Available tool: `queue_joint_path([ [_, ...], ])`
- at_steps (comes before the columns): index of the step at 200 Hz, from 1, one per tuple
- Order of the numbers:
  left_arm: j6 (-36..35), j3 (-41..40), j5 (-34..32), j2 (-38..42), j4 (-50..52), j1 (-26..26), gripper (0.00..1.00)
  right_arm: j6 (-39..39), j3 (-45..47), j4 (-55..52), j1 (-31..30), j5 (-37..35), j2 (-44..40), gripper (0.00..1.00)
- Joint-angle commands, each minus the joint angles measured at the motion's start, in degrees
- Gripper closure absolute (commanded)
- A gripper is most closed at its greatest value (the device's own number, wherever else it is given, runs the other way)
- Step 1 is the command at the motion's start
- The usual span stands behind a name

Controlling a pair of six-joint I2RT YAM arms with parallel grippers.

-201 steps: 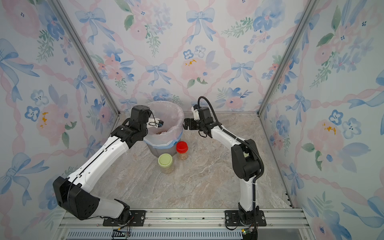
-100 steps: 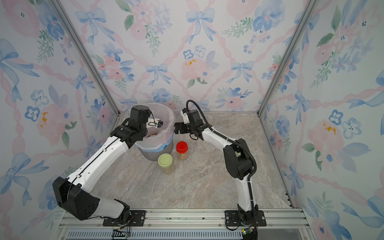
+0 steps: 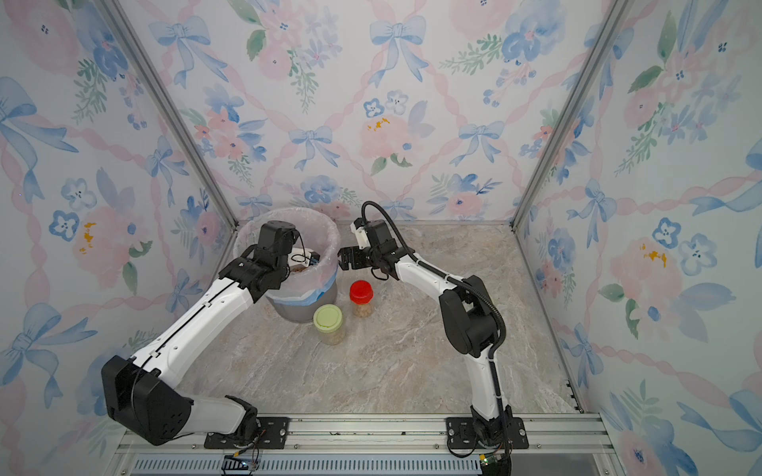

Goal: Empty moldy peanuts from jars
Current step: Move the trash bin to the center of the board.

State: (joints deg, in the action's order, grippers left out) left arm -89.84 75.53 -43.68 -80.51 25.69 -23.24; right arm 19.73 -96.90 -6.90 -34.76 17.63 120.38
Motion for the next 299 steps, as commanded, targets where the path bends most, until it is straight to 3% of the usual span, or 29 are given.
queue_joint_path([
  [1,-1.99,5.02,-1.67,-1.28,-0.83,-0.09,1.00,-0.30,0.61,-0.13,0.81,1.53,-0.23,0.04],
  [85,-3.29,11.61,-2.47,-0.98,-0.73,0.65,1.00,-0.13,1.32,-0.27,1.45,0.84,-1.36,0.04],
  [103,-2.75,7.19,-0.70,0.20,-0.62,0.16,1.00,0.05,1.39,0.17,1.54,0.57,-1.55,0.04],
  [115,-1.11,4.87,-3.38,0.53,-0.37,0.66,1.00,0.14,1.28,-0.07,1.54,0.62,-1.55,0.04],
  [162,0.94,9.35,-5.74,3.47,-0.25,3.41,1.00,0.41,1.21,-0.67,1.58,0.98,-2.17,0.04],
  [175,1.76,11.76,-4.75,4.01,-0.32,1.45,1.00,0.18,1.08,-0.84,1.37,0.61,-2.34,0.04],
  [186,2.02,8.17,-4.66,4.52,-0.18,-0.64,1.00,0.55,0.96,-0.23,1.19,0.77,-2.28,0.04],
  [197,2.42,4.94,-3.93,5.56,-0.13,0.52,1.00,0.59,-0.01,-0.88,1.02,1.09,-1.90,0.04],
  [243,4.29,3.63,-4.01,9.13,-0.17,0.63,1.00,-0.17,1.78,-1.47,0.57,-0.33,-3.92,0.04],
  [256,5.58,1.83,1.96,10.18,-0.01,2.67,0.99,-0.30,1.74,-1.80,0.34,-0.46,-4.33,0.04],
  [271,3.46,-2.45,-3.05,10.37,0.52,2.32,1.00,-0.63,1.88,-2.01,0.14,-0.71,-4.88,0.04],
  [284,7.93,0.62,3.46,11.14,0.59,5.35,1.00,-1.10,1.99,-2.68,-0.12,-1.63,-5.52,0.04],
  [299,4.47,-2.45,-0.89,10.86,0.54,2.75,1.00,-0.98,2.84,-2.03,-0.13,-1.81,-6.12,0.04],
])
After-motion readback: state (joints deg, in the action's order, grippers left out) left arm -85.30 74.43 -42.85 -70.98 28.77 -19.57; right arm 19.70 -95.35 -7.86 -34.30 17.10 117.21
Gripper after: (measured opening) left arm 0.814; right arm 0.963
